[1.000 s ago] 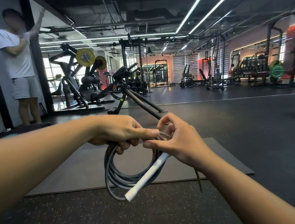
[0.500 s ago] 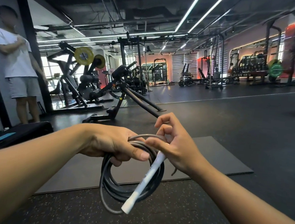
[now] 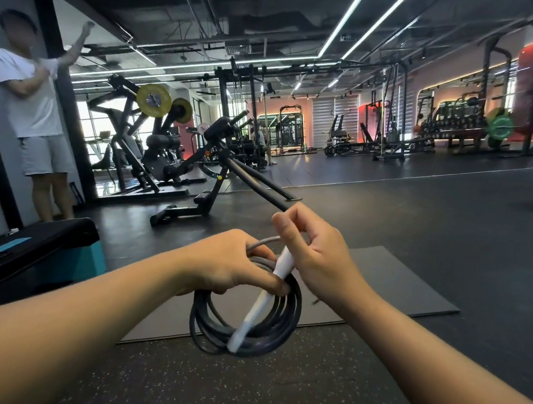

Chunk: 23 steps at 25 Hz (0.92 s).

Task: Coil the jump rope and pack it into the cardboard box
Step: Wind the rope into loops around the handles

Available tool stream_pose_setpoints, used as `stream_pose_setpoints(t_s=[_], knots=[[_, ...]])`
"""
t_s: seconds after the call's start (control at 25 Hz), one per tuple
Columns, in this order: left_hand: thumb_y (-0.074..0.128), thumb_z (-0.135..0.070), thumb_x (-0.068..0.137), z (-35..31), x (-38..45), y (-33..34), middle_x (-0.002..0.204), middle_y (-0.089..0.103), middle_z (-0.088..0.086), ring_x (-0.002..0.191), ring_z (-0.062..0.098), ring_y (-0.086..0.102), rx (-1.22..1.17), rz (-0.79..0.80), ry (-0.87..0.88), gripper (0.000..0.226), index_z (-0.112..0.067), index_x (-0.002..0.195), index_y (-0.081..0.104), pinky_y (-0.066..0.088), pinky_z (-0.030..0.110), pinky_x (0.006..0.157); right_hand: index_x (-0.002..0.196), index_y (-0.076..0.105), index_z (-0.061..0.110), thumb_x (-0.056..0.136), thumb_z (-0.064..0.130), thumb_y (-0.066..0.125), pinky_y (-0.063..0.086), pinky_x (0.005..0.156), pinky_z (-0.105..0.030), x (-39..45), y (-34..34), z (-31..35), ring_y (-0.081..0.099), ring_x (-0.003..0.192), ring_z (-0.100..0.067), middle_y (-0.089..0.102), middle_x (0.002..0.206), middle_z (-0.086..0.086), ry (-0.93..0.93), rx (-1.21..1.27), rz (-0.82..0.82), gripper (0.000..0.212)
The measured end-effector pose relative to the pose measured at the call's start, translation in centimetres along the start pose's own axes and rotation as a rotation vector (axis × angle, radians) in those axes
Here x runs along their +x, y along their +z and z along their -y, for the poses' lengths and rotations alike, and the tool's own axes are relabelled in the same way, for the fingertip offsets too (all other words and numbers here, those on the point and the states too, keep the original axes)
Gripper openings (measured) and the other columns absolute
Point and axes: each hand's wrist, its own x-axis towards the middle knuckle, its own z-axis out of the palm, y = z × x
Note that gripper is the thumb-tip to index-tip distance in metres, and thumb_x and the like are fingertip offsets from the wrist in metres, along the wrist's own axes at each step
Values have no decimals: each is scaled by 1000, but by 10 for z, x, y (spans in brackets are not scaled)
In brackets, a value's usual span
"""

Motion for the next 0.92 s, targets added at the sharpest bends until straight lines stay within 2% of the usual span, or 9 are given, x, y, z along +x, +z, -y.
stream_pose_setpoints(t_s=[0.08, 0.12, 0.24, 0.32, 0.44, 0.6, 0.68, 0.8, 0.92], knots=[[88, -35, 74, -1, -4, -8, 55, 48, -5, 51, 17, 28, -72, -90, 43, 17, -22, 72, 76, 21, 31, 48, 76, 58, 23, 95, 66, 46, 42, 59, -32, 2, -10, -5, 50, 61, -6, 54, 64, 12, 18, -21, -5, 48], [88, -33, 75, -2, -6, -12, 49, 45, -9, 48, 15, 27, -155, -145, 57, 16, -25, 69, 75, 20, 30, 48, 77, 61, 22, 97, 66, 44, 42, 58, -28, 1, -16, -8, 51, 61, -4, 55, 64, 13, 39, -14, -3, 51], [87, -35, 74, 2, -8, -25, 49, 34, -7, 46, 13, 23, -401, -276, 97, 18, -21, 81, 78, 17, 28, 47, 87, 66, 12, 96, 59, 44, 40, 59, -15, -1, -27, -14, 51, 59, 0, 54, 67, 10, 151, 131, 27, 52], [85, -35, 74, 2, -8, -23, 52, 28, -5, 45, 13, 20, -521, -309, 140, 17, -21, 79, 76, 14, 30, 46, 96, 66, 12, 95, 59, 46, 42, 63, -15, -4, -24, -14, 52, 62, 3, 57, 71, 12, 187, 179, 88, 51], [84, -35, 70, -2, -6, -9, 56, 25, -4, 42, 9, 17, -701, -378, 178, 17, -25, 63, 72, 12, 24, 42, 112, 69, 17, 93, 64, 50, 50, 79, -25, -5, -9, -7, 62, 80, -4, 67, 83, 11, 247, 260, 120, 54], [85, -35, 71, -1, 0, 4, 58, 25, -5, 41, 8, 15, -968, -578, 159, 23, -24, 68, 65, 14, 21, 37, 120, 66, 8, 90, 62, 64, 54, 93, -50, -3, -1, 0, 64, 97, -21, 68, 104, -25, 322, 540, 52, 62], [83, -30, 79, -2, 1, 8, 55, 28, -8, 41, 8, 16, -1091, -697, 139, 21, -23, 77, 63, 15, 21, 36, 119, 65, 9, 89, 55, 69, 54, 88, -55, -4, 3, 0, 63, 93, -27, 67, 101, -24, 332, 609, 64, 55], [81, -29, 82, -7, 3, 21, 50, 34, -11, 38, 5, 22, -1185, -835, 109, 16, -22, 81, 67, 19, 20, 37, 118, 62, 10, 92, 28, 73, 56, 74, -46, -7, 13, 4, 62, 70, -30, 62, 84, -10, 308, 648, 38, 33], [81, -36, 81, 0, 6, 30, 53, 44, -11, 42, 5, 35, -1229, -861, 78, 21, -22, 88, 67, 29, 21, 41, 118, 60, 8, 97, 20, 67, 53, 57, -38, -7, 16, 2, 50, 54, -21, 51, 69, -5, 262, 637, 34, 25]])
